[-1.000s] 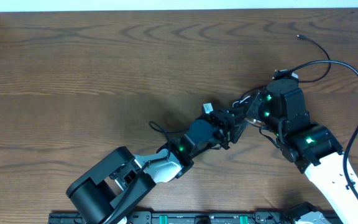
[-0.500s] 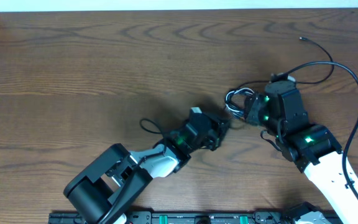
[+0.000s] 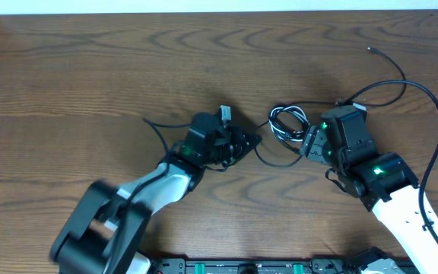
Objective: Untangle cables
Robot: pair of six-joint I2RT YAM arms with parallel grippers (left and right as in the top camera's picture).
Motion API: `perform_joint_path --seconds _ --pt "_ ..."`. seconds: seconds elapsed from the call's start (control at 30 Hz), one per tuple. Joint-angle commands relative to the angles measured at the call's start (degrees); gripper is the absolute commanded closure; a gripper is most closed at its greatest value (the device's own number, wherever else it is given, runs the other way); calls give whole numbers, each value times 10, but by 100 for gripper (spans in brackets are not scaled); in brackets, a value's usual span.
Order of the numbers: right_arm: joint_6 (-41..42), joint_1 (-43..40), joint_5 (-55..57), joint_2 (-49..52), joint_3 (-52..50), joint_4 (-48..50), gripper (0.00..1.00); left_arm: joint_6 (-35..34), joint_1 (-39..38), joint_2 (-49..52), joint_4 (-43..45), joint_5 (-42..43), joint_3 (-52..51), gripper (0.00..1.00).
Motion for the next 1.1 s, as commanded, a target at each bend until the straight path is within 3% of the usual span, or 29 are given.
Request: perform_joint_path --seconds 0.0,0.17,0.4,0.73,0.97,1.07 --pt "-5 -1 15 -2 9 13 21 156 7 -78 -49 47 2 92" --pt "-26 0 -23 21 9 57 14 233 7 -190 -158 43 2 93" --pt "-41 3 -205 109 9 132 20 325 6 -301 -235 33 2 93" --pt "17 54 -233 187 9 147 14 339 7 -320 -279 -2 2 93" --pt "15 80 -227 205 9 237 10 339 6 -325 -279 6 2 92" --pt "36 85 -220 219 9 254 18 339 6 -337 -279 6 2 93"
